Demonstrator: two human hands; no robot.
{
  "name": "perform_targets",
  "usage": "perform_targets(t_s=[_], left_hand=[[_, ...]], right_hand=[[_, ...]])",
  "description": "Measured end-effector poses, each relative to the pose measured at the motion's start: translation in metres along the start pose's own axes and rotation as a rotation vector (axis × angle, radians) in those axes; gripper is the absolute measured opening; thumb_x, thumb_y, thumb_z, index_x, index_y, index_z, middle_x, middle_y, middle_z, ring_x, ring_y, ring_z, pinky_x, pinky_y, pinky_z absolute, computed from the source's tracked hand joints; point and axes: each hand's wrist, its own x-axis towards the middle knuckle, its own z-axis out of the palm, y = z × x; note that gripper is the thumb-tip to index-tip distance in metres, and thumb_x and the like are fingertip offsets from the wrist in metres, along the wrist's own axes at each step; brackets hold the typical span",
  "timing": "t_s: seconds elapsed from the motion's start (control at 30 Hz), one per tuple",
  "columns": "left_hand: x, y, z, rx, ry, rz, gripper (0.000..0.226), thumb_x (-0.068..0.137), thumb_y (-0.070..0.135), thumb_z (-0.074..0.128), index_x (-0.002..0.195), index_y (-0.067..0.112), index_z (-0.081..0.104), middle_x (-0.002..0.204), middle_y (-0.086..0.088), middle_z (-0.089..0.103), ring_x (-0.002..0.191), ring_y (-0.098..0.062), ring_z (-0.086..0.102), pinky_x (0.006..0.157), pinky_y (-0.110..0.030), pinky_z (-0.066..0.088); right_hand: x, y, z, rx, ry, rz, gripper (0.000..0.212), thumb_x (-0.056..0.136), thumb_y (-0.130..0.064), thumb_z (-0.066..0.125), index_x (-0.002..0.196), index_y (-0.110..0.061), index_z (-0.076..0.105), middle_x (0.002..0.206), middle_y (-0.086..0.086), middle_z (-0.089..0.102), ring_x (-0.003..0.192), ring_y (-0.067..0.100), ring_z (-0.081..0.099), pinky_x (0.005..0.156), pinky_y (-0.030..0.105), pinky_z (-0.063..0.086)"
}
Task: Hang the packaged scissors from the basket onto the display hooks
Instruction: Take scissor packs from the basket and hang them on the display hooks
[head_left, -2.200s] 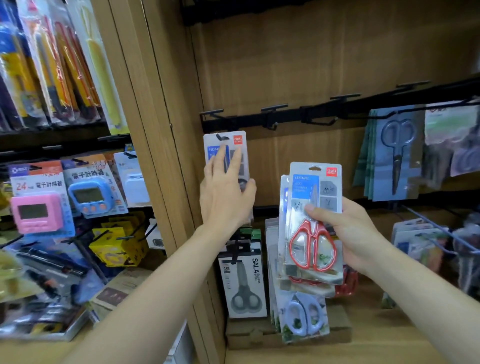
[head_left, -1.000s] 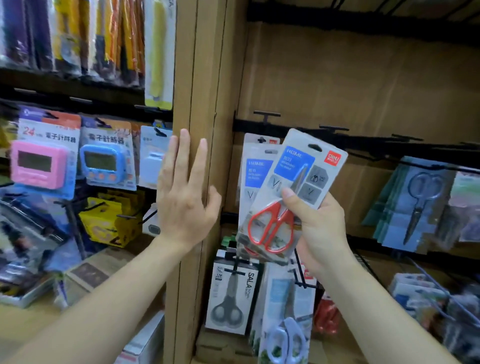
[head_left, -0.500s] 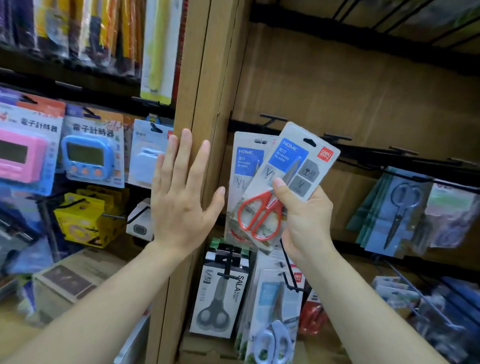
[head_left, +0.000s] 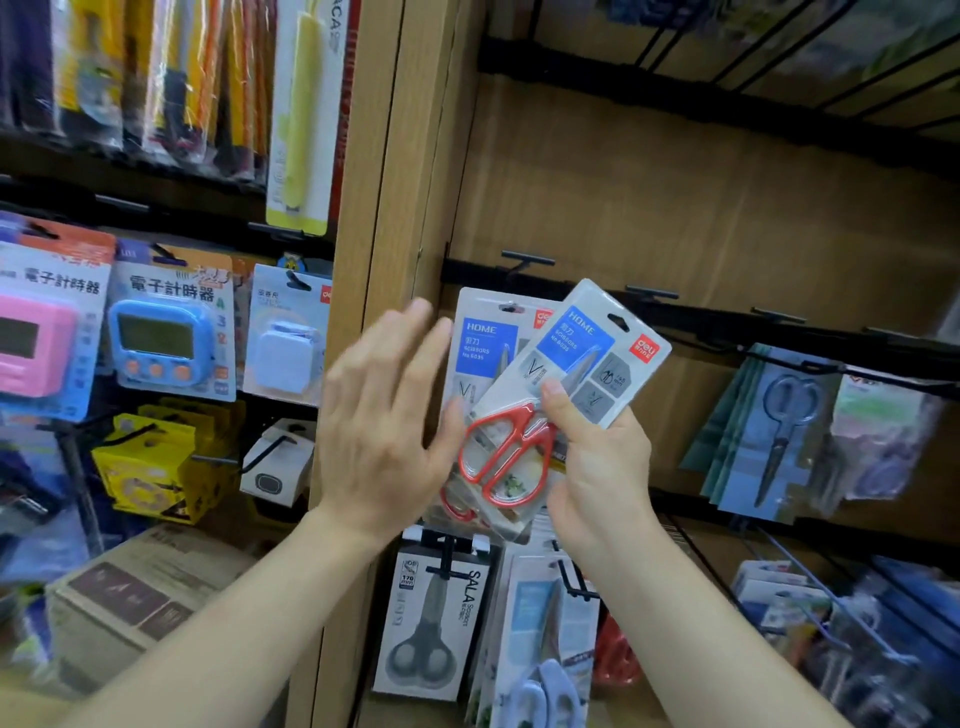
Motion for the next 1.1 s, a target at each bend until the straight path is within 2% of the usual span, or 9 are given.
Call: perform_targets(t_s=[0.17, 0.3, 0.43, 0.5, 0.67, 0.8, 0.9, 1.0, 1.1], left_hand=[[0.028, 0.034, 0.000, -0.288, -0.135, -0.193, 0.056, 0.103, 0.020, 0.059, 0.153, 0.002, 0.043, 0.149, -0.011, 0.056, 0.135, -0.021, 0.055, 0.110, -0.024, 0.042], [0.052, 0.044, 0.003, -0.456, -0.199, -0.641, 0.060, 0.104, 0.015, 0.060, 0.158, 0.014, 0.036, 0.145, -0.001, 0.056, 0.127, -0.014, 0.058, 0.101, -0.045, 0.055], [0.060, 0.046, 0.002, -0.818, -0.282, -1.000, 0.022, 0.104, 0.019, 0.060, 0.125, 0.026, 0.060, 0.118, 0.007, 0.072, 0.101, -0.006, 0.073, 0.070, -0.028, 0.064], [0.059, 0.045, 0.004, -0.896, -0.260, -1.058, 0.014, 0.103, 0.019, 0.061, 0.117, 0.023, 0.062, 0.113, 0.004, 0.074, 0.102, -0.010, 0.074, 0.065, -0.025, 0.062], [0.056, 0.044, 0.012, -0.885, -0.190, -1.061, 0.002, 0.104, 0.023, 0.061, 0.103, 0.024, 0.062, 0.108, 0.001, 0.075, 0.102, -0.012, 0.075, 0.071, -0.033, 0.064], [0.058, 0.045, 0.016, -0.898, -0.125, -1.087, 0.012, 0.104, 0.024, 0.061, 0.109, 0.014, 0.064, 0.104, -0.002, 0.077, 0.098, -0.015, 0.076, 0.074, -0.044, 0.065], [0.058, 0.046, 0.015, -0.847, -0.134, -1.050, 0.010, 0.103, 0.023, 0.063, 0.110, 0.017, 0.065, 0.103, 0.003, 0.077, 0.099, -0.011, 0.076, 0.073, -0.040, 0.065], [0.054, 0.049, 0.009, -0.665, -0.117, -0.856, 0.032, 0.101, 0.011, 0.065, 0.131, 0.021, 0.066, 0.117, 0.015, 0.072, 0.106, 0.000, 0.069, 0.091, -0.032, 0.061], [0.043, 0.047, 0.006, -0.433, -0.050, -0.489, 0.054, 0.096, 0.004, 0.065, 0.149, 0.013, 0.054, 0.147, -0.001, 0.059, 0.135, -0.013, 0.055, 0.113, -0.031, 0.045]], right_hand=[[0.005, -0.009, -0.008, -0.016, -0.066, 0.007, 0.029, 0.094, -0.010, 0.069, 0.122, -0.017, 0.067, 0.115, 0.006, 0.077, 0.107, 0.027, 0.075, 0.097, 0.055, 0.057], [0.008, -0.012, -0.014, -0.052, -0.105, 0.008, 0.031, 0.094, -0.012, 0.068, 0.124, -0.019, 0.066, 0.117, 0.004, 0.077, 0.107, 0.026, 0.075, 0.094, 0.053, 0.060], [0.010, -0.012, -0.019, -0.066, -0.126, 0.028, 0.031, 0.094, -0.013, 0.068, 0.123, -0.023, 0.064, 0.114, 0.001, 0.078, 0.105, 0.022, 0.075, 0.086, 0.047, 0.063], [0.011, -0.012, -0.021, -0.085, -0.125, 0.025, 0.033, 0.094, -0.014, 0.068, 0.125, -0.024, 0.064, 0.115, 0.000, 0.077, 0.105, 0.020, 0.075, 0.084, 0.045, 0.064], [0.011, -0.013, -0.022, -0.143, -0.147, -0.008, 0.026, 0.094, -0.013, 0.068, 0.118, -0.025, 0.066, 0.109, -0.003, 0.079, 0.101, 0.017, 0.076, 0.075, 0.035, 0.064], [0.007, -0.008, -0.023, -0.201, -0.149, -0.042, 0.025, 0.093, -0.012, 0.068, 0.115, -0.023, 0.067, 0.106, -0.004, 0.079, 0.097, 0.015, 0.077, 0.070, 0.029, 0.062], [0.007, -0.004, -0.025, -0.197, -0.117, -0.044, 0.027, 0.092, -0.012, 0.069, 0.116, -0.023, 0.066, 0.106, -0.003, 0.079, 0.097, 0.016, 0.077, 0.071, 0.031, 0.064], [0.008, -0.003, -0.023, -0.166, -0.096, -0.051, 0.027, 0.093, -0.009, 0.069, 0.118, -0.020, 0.067, 0.107, -0.001, 0.079, 0.097, 0.018, 0.077, 0.075, 0.035, 0.065], [0.008, -0.002, -0.021, -0.141, -0.091, -0.059, 0.026, 0.093, -0.007, 0.069, 0.117, -0.018, 0.069, 0.108, 0.001, 0.079, 0.098, 0.020, 0.077, 0.079, 0.036, 0.065]])
